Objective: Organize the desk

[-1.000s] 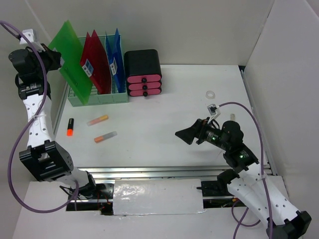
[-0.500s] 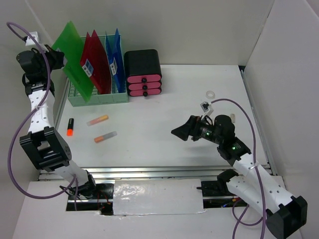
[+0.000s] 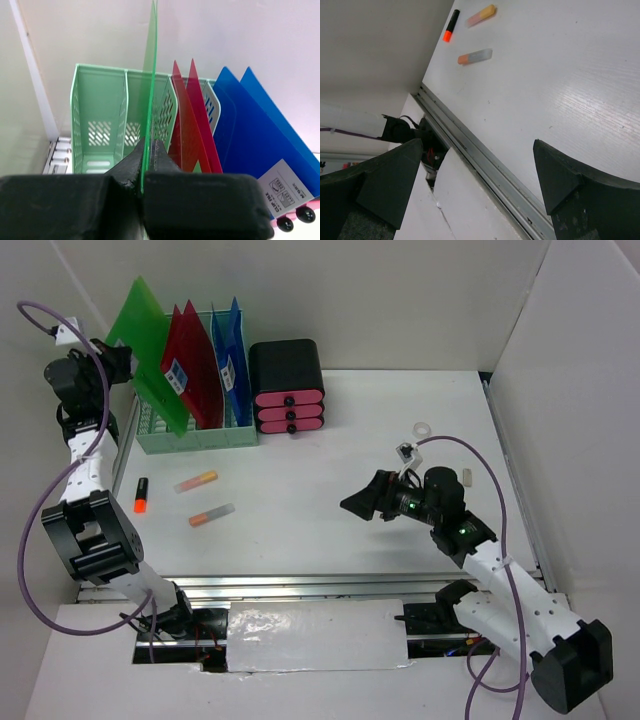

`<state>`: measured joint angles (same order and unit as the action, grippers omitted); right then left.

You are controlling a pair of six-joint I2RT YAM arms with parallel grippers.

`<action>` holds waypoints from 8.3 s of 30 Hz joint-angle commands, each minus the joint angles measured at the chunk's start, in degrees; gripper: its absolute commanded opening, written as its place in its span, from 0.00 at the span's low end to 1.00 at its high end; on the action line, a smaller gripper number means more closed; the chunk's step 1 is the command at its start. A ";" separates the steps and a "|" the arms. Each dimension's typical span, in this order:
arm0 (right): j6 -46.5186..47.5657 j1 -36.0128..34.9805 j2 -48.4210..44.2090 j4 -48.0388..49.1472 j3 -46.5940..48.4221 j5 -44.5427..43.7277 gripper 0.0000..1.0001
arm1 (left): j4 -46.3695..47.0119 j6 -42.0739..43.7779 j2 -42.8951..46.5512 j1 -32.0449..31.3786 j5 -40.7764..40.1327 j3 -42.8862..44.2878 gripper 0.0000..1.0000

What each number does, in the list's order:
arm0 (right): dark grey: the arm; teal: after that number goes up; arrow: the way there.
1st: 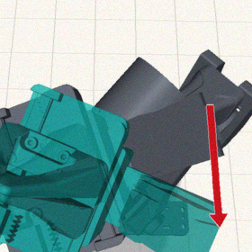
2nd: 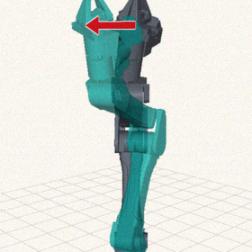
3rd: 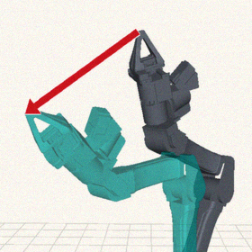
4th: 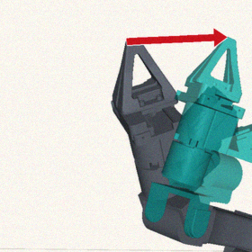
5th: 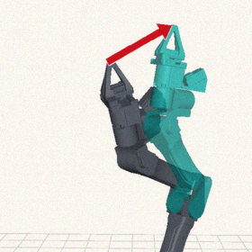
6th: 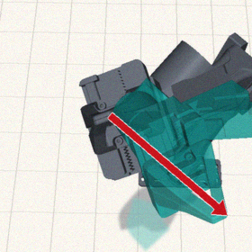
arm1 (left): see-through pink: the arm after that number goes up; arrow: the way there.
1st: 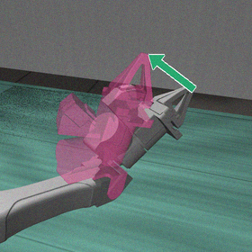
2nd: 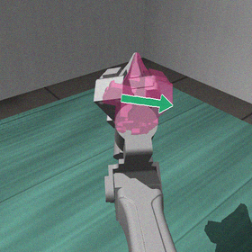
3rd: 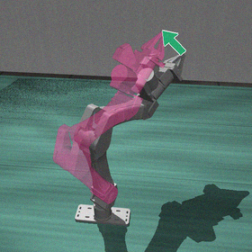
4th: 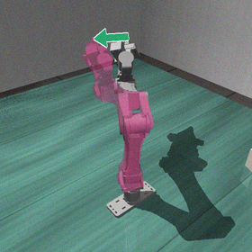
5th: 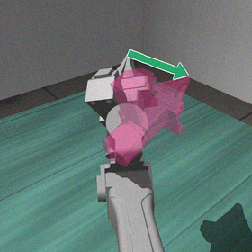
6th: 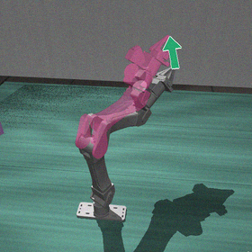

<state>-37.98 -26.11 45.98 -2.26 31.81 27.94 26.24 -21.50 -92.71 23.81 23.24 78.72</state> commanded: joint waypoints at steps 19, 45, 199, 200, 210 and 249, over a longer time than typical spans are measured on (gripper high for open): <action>1.15 -0.35 2.98 6.75 -0.88 2.38 1.00 | 17.18 -3.82 -4.06 0.01 0.92 1.09 0.00; -0.17 -1.05 4.82 8.85 -1.40 -0.08 1.00 | 11.74 -4.43 4.10 0.09 -8.64 -3.66 1.00; 12.75 -13.71 3.51 -13.64 21.71 -30.58 1.00 | -77.39 -77.03 4.20 -29.35 -41.17 -20.09 0.99; 12.75 -13.71 3.25 -13.73 21.63 -30.67 1.00 | -77.39 -78.07 3.68 -29.35 -41.61 -20.62 0.99; 13.54 -13.71 0.53 -14.96 21.54 -32.16 1.00 | -75.37 -80.37 -0.98 -29.26 -44.95 -23.70 0.90; 9.41 -4.65 5.26 -19.36 25.76 -35.33 1.00 | -15.96 -70.53 -6.78 -51.24 -53.12 1.78 0.00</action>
<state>-28.69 -31.07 50.96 -21.56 54.92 -8.32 0.36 -91.37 -96.99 -27.42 -27.53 76.23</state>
